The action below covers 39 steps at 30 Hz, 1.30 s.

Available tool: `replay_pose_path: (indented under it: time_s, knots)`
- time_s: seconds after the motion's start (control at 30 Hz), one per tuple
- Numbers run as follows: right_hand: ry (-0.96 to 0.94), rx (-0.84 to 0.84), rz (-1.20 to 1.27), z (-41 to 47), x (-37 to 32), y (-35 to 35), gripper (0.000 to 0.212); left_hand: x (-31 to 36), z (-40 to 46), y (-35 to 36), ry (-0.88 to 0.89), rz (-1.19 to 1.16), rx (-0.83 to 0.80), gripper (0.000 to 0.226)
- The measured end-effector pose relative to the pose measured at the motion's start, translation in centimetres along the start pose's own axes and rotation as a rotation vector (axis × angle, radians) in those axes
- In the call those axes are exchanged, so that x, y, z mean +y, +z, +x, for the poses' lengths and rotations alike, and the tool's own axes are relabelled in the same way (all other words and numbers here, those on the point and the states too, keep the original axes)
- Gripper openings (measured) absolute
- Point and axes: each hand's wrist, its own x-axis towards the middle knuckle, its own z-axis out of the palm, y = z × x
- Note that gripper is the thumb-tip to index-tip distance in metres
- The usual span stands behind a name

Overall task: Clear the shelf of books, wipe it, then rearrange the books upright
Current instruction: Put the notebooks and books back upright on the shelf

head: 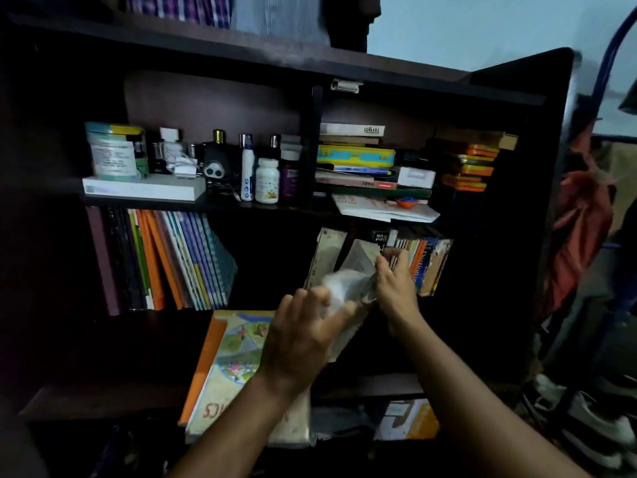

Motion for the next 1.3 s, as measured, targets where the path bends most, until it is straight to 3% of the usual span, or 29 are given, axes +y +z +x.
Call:
replay_pose_path:
  time_s: [0.1, 0.23, 0.3, 0.37, 0.47, 0.57, 0.63, 0.7, 0.83, 0.97, 1.03, 1.1, 1.23, 1.3]
  knots:
    - [-0.041, -0.027, 0.043, -0.2, 0.5, 0.0, 0.024, -2.0, 1.2, 1.2, -0.273, 0.170, -0.150, 0.024]
    - [-0.039, -0.014, 0.104, -0.2, 1.4, -0.7, 0.026, -1.8, 2.8, 1.8, -0.393, -0.042, -0.324, 0.029]
    - [-0.013, -0.021, 0.114, -0.1, 2.5, -1.2, 0.030, -1.0, 2.9, 1.3, -0.286, -0.065, -0.310, 0.043]
    - [-0.011, -0.023, 0.101, -0.3, 3.5, -1.5, 0.042, -0.4, 2.7, 0.7, -0.249, -0.009, -0.403, 0.075]
    - [-0.014, 0.039, 0.113, -0.4, 4.1, -1.4, 0.034, -0.3, 2.5, -0.2, -0.630, -0.104, -0.660, 0.129]
    - [0.052, 0.082, 0.175, -0.2, 4.4, -1.8, 0.029, -0.7, 2.1, 0.1, -0.984, -0.533, -0.827, 0.146]
    - [0.068, 0.089, 0.210, -0.5, 4.3, -2.3, 0.027, -1.3, 2.4, 0.7, -1.122, -0.930, -0.863, 0.134]
    - [0.038, 0.107, 0.185, -0.7, 4.1, -3.1, 0.025, -2.3, 3.3, 1.5, -1.066, -1.011, -0.867, 0.116]
    - [-0.019, 0.107, 0.113, -0.7, 3.5, -4.6, 0.026, -3.9, 7.4, 2.8, -0.762, -0.439, -0.771, 0.065]
    - [-0.110, 0.034, 0.035, -1.5, 3.1, -4.7, 0.025, -2.5, 10.2, 3.7, -0.626, -0.179, -0.602, 0.032]
    - [-0.189, -0.003, 0.015, -2.0, 3.0, -4.5, 0.030, -1.5, 10.3, 4.7, -0.575, -0.145, -0.480, 0.024]
    - [-0.241, -0.020, -0.013, -2.2, 3.0, -4.1, 0.039, -0.8, 9.9, 6.1, -0.608, -0.278, -0.382, 0.026]
    - [-0.305, 0.023, -0.097, -3.1, 3.0, -2.7, 0.059, 0.0, 7.9, 8.0, -0.884, -0.604, -0.250, 0.061]
    - [-0.283, 0.034, -0.130, -3.7, 3.4, -1.9, 0.078, -0.1, 6.3, 8.8, -0.945, -0.743, -0.247, 0.036]
